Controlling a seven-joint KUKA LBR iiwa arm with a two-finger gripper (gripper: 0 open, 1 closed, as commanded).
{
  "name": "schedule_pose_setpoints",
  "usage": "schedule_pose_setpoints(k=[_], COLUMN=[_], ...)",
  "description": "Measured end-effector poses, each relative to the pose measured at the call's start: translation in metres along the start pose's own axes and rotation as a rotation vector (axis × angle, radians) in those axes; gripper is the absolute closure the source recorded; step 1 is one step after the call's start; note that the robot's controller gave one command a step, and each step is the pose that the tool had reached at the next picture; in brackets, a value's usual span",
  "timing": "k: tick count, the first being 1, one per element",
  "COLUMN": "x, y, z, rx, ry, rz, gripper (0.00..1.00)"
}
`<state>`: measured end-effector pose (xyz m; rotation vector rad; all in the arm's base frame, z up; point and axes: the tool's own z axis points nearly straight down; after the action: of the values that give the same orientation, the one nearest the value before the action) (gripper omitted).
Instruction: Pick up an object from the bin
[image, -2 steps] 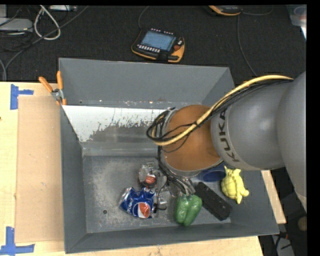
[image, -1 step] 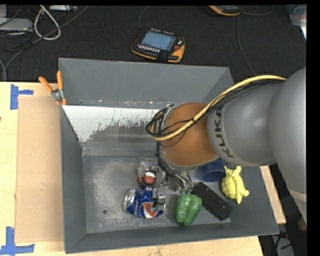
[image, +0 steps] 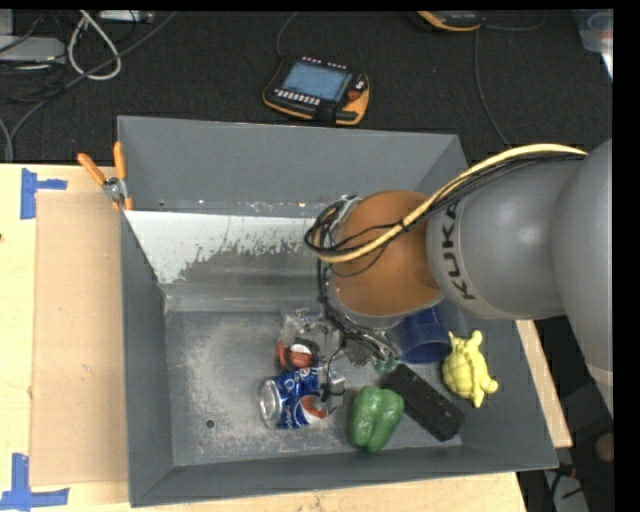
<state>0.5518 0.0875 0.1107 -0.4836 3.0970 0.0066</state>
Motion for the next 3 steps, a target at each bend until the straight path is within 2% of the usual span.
schedule_pose_setpoints(k=[1,2,3], x=[0.058,0.0542,0.0542], y=[-0.0241,-0.0242,-0.0242], z=[0.0394,0.036,0.036], rx=[0.002,0.002,0.002], ry=[0.004,-0.006,-0.006], rz=[0.131,0.131,0.132], gripper=[0.0,1.0,1.0])
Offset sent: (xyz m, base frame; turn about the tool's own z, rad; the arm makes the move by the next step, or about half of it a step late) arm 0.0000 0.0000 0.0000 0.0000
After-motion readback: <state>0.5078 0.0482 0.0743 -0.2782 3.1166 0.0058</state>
